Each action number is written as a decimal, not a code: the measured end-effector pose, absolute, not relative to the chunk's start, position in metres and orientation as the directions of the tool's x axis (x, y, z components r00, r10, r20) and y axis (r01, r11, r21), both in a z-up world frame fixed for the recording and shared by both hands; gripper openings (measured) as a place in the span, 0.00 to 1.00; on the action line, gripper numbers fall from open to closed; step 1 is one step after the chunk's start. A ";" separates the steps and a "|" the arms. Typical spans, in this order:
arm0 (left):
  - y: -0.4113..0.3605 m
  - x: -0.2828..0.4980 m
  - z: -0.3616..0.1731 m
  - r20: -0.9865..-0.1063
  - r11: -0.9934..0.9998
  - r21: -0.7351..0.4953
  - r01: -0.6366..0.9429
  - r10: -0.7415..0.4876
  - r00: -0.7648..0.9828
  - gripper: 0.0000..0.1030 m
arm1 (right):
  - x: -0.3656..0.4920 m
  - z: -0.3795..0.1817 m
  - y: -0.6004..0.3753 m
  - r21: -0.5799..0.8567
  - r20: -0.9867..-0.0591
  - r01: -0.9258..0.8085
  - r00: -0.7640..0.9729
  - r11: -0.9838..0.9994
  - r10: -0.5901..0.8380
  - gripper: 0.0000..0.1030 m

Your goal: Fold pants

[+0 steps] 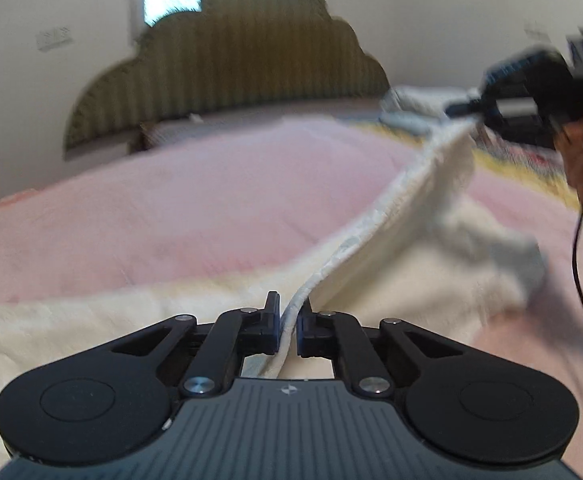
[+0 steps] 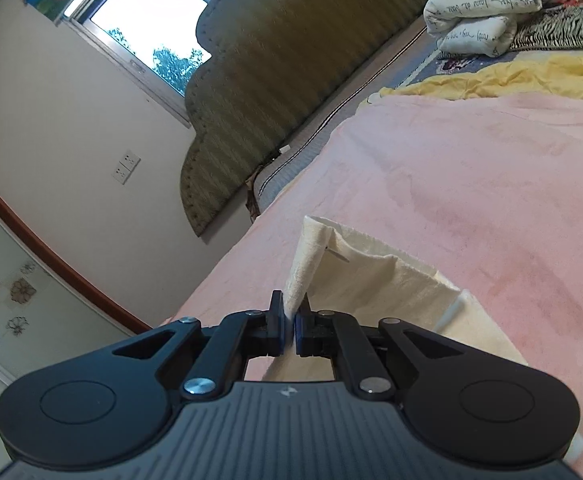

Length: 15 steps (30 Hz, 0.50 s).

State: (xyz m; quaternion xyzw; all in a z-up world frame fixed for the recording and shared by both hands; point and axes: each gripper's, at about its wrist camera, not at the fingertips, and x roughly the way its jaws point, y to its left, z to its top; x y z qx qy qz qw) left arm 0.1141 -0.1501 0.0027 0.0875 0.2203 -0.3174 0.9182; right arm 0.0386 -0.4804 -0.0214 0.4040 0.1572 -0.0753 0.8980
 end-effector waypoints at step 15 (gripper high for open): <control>-0.147 0.074 -0.029 -0.564 0.618 -0.011 0.786 -0.653 0.506 0.10 | -0.053 -0.094 -0.480 0.730 -0.403 0.370 0.912 0.575 -0.075 0.05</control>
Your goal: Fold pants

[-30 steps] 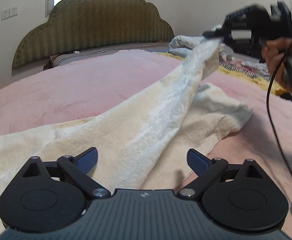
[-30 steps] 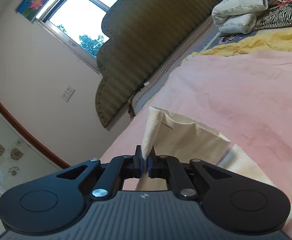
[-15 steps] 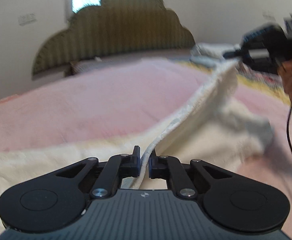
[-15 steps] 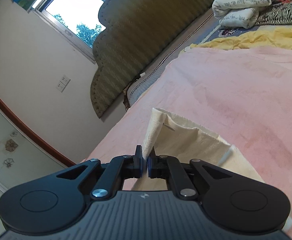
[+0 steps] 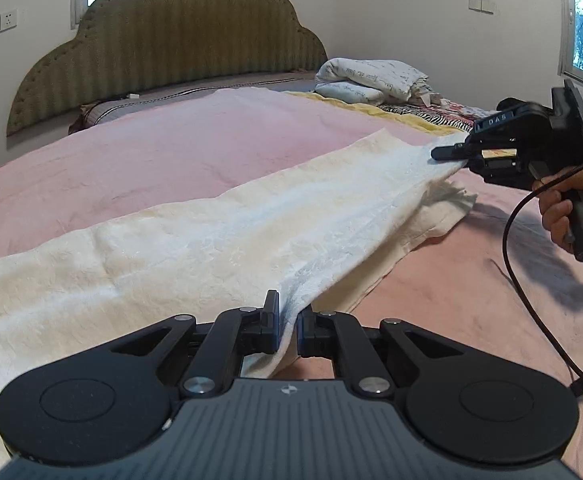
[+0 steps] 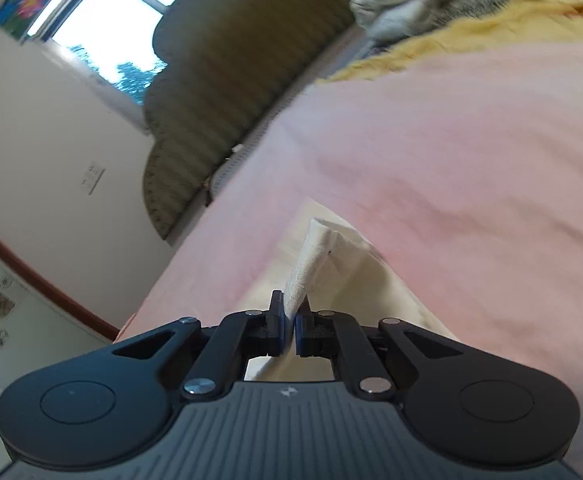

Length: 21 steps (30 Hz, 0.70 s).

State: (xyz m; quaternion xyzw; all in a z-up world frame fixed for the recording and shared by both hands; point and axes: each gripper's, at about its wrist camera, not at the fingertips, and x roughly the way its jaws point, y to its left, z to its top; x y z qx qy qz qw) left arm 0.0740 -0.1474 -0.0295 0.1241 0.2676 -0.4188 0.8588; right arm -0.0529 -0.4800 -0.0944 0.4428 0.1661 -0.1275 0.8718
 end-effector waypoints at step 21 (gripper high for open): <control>-0.122 0.077 -0.010 -0.510 0.563 -0.128 0.816 -0.743 0.433 0.60 | -0.126 -0.119 -0.472 0.858 -0.380 0.396 0.918 0.328 -0.113 0.78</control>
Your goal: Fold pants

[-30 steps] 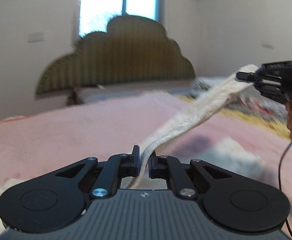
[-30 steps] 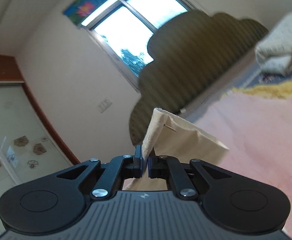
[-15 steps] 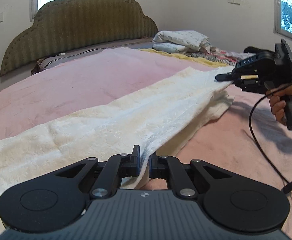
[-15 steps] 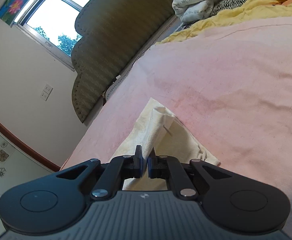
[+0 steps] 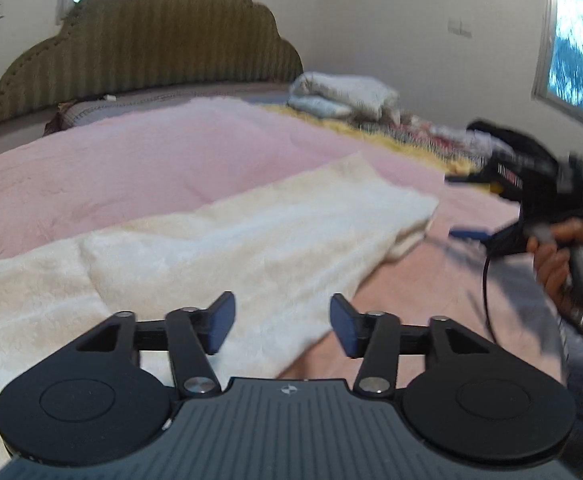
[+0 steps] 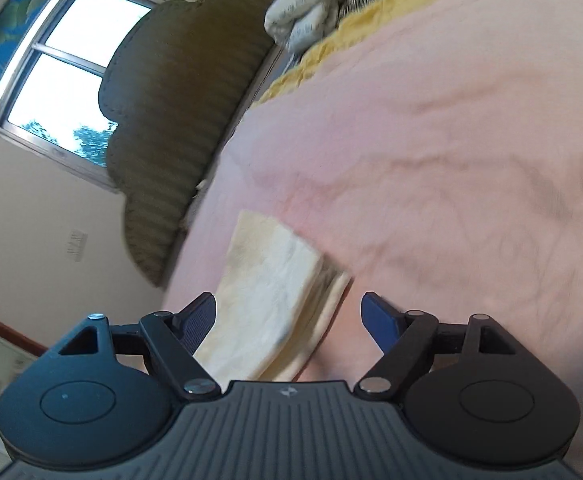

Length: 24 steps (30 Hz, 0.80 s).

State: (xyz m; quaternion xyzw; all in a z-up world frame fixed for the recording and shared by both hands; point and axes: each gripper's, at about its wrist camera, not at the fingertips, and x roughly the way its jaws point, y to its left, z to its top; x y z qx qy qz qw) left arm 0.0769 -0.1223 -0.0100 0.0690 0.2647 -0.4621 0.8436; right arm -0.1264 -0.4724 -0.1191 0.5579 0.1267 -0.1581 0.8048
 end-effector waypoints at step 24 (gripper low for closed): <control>-0.081 0.123 -0.048 -0.508 0.810 -0.243 0.534 -0.575 0.641 0.75 | -0.023 -0.134 -0.480 0.851 -0.391 0.394 0.917 0.348 -0.082 0.11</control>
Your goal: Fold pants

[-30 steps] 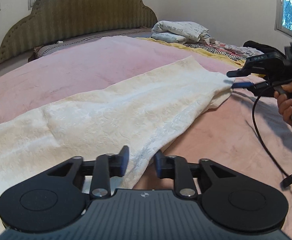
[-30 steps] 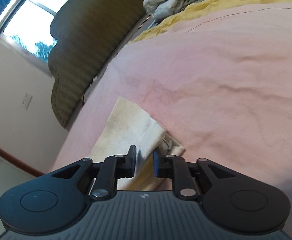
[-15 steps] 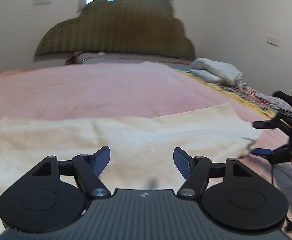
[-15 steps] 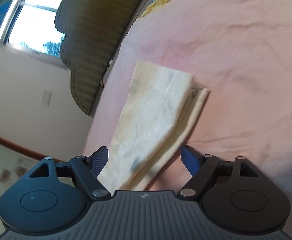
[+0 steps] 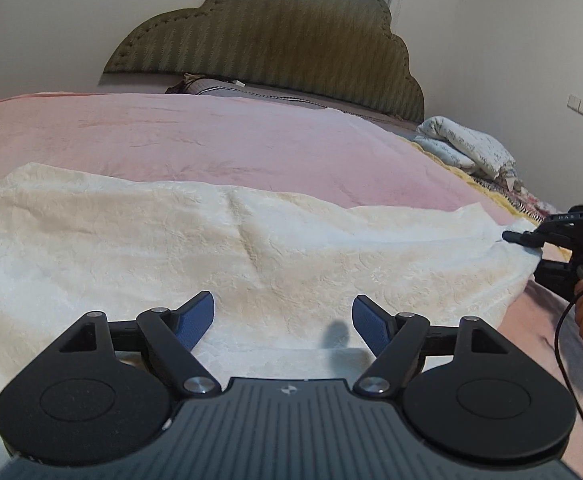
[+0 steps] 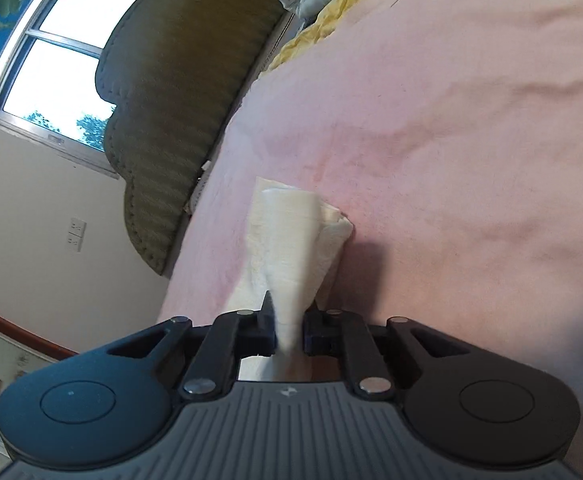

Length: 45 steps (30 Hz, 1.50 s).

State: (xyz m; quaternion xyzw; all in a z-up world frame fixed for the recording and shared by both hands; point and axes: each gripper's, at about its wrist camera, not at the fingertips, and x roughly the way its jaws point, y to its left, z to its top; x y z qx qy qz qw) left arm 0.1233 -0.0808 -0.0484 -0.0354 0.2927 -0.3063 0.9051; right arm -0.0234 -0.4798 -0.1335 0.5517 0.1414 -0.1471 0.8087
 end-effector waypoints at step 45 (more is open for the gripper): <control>-0.218 0.203 -0.033 -0.686 0.753 -0.125 0.647 -0.536 0.492 0.83 | -0.023 -0.083 -0.470 0.664 -0.443 0.441 0.883 0.604 -0.159 0.11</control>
